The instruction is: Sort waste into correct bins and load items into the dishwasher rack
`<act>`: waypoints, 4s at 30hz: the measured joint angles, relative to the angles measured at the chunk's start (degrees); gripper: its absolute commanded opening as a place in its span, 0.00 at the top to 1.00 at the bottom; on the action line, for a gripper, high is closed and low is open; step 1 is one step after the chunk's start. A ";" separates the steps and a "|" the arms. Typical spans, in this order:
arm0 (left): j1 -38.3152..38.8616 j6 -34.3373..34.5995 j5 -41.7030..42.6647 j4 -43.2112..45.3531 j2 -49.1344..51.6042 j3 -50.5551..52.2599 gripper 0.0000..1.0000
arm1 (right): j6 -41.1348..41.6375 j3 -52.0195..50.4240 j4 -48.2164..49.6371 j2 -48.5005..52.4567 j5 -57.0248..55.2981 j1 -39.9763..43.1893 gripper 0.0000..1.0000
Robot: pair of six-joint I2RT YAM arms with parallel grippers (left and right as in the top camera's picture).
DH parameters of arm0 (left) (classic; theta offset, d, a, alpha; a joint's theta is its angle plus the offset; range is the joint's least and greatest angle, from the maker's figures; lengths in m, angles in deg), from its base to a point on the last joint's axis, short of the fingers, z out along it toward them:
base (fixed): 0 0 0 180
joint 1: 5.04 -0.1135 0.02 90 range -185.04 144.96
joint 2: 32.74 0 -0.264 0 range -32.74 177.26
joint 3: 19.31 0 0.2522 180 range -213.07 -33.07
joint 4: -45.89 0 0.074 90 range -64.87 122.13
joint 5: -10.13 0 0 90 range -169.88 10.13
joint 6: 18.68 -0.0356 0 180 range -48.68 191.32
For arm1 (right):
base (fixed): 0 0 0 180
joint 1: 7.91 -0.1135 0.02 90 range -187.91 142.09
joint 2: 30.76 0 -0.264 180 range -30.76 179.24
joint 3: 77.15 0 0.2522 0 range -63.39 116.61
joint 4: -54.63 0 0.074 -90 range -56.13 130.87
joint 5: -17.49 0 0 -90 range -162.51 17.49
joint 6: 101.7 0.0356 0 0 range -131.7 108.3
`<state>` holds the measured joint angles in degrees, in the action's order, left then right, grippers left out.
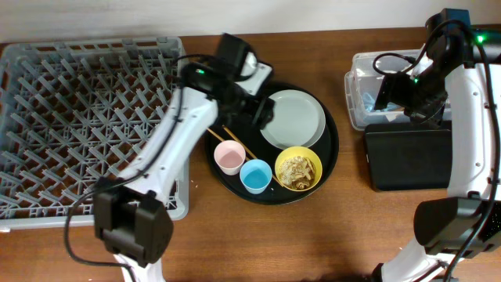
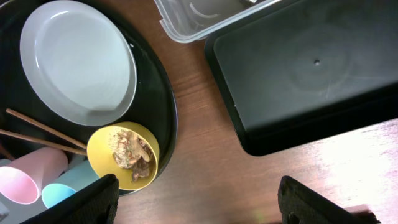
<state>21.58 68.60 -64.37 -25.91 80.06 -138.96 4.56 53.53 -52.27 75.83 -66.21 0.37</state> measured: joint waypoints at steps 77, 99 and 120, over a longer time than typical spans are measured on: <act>-19.82 17.05 -7.26 -1.90 5.22 -1.60 0.44 | 36.52 -37.33 41.75 1.38 -10.25 -39.45 0.58; -20.48 17.14 -8.72 -1.90 5.22 -1.60 0.43 | 37.51 -37.22 40.70 7.23 -8.59 -39.87 0.96; -20.48 17.51 -8.92 -1.92 5.22 -1.60 0.01 | 23.58 -19.02 14.69 2.84 -4.70 -35.65 0.96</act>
<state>1.10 86.11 -73.28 -27.83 85.28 -140.55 28.14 34.52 -37.58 78.67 -70.91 -35.28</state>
